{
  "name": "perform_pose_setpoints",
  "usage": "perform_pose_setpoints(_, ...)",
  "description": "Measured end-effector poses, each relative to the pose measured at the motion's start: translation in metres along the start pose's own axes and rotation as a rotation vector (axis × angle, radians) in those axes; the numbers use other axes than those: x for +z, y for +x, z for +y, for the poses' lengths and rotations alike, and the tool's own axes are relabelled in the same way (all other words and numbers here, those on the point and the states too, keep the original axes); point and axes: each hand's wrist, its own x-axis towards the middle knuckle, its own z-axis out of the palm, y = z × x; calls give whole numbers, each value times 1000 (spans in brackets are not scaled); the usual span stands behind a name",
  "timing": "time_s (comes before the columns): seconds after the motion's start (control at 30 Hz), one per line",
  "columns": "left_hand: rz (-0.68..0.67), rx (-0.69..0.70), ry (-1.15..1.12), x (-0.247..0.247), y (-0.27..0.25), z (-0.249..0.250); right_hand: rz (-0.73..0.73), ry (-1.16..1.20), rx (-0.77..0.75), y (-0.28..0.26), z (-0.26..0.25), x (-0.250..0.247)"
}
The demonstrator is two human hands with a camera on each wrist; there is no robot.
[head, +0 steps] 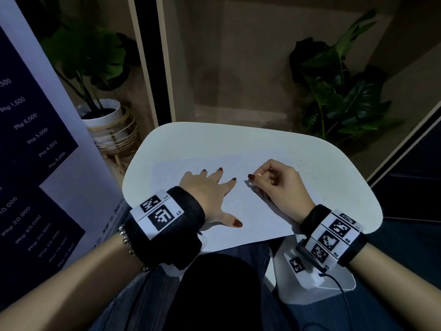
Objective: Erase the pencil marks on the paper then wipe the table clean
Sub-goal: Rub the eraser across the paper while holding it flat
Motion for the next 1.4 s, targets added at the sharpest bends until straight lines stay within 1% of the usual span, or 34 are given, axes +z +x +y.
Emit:
perform_pose_setpoints(0.1,9,-25,17,0,0,4,-15,-36,-12,2,5,2)
perform_pose_setpoints(0.17,12,-44,25,0,-1,7,-58,-72,-1,0,10,2)
perform_pose_setpoints(0.27,7,-52,29,-1,-1,8,-146,-1,54,-3,12,-1)
perform_pose_setpoints(0.3,5,-54,29,-1,-2,8,-137,20,59,-3,11,-1)
perform_pose_setpoints(0.4,-4,-60,26,-1,-2,8,-23,-17,24,3,11,0)
perform_pose_setpoints(0.43,-4,-62,25,-1,-2,8,-7,-31,12,4,11,1)
perform_pose_setpoints(0.47,-3,-63,24,-1,-2,8,-22,-36,7,4,12,1)
perform_pose_setpoints(0.5,-4,-64,23,-1,-2,8,-70,-33,14,3,13,0)
perform_pose_setpoints(0.6,-12,-64,16,-3,-3,9,-276,33,69,-4,11,-5)
perform_pose_setpoints(0.63,-13,-64,17,-3,-3,9,-287,49,82,-5,10,-5)
perform_pose_setpoints(0.67,-12,-64,18,-2,-2,9,-250,42,84,-4,11,-4)
perform_pose_setpoints(0.73,-8,-65,19,-2,-2,8,-110,-16,54,0,13,-2)
perform_pose_setpoints(0.77,-9,-64,17,-2,-2,8,-75,-34,42,1,14,-1)
perform_pose_setpoints(0.8,-11,-63,14,-2,-1,8,-91,-33,39,1,14,-1)
perform_pose_setpoints(0.9,-19,-56,-7,-2,-2,6,-283,57,77,-3,13,-6)
perform_pose_setpoints(0.93,-19,-55,-19,-2,-2,6,-296,62,86,-5,11,-7)
perform_pose_setpoints(0.97,-16,-54,-30,-1,-2,5,-259,45,85,-5,11,-7)
perform_pose_setpoints(1.03,-6,-52,-34,1,-1,5,-103,0,57,-2,12,-3)
perform_pose_setpoints(1.07,-5,-52,-33,1,-1,5,-51,-2,51,-1,12,-2)
perform_pose_setpoints(1.1,-5,-52,-33,2,0,5,-51,3,55,0,13,-2)
perform_pose_setpoints(1.13,-6,-51,-35,2,0,4,-104,8,63,0,13,-3)
perform_pose_setpoints(1.2,-7,-49,-36,3,1,5,-269,28,84,-3,12,-7)
perform_pose_setpoints(1.23,-7,-48,-31,4,1,4,-310,35,93,-5,11,-8)
perform_pose_setpoints(1.27,-6,-47,-25,4,1,5,-296,31,94,-5,10,-7)
perform_pose_setpoints(1.3,-4,-45,-19,4,1,5,-229,6,81,-4,10,-6)
perform_pose_setpoints(1.37,-2,-45,-11,4,1,5,-42,-76,15,-1,11,-2)
perform_pose_setpoints(1.4,-6,-47,-12,3,1,5,-4,-84,1,1,11,-1)
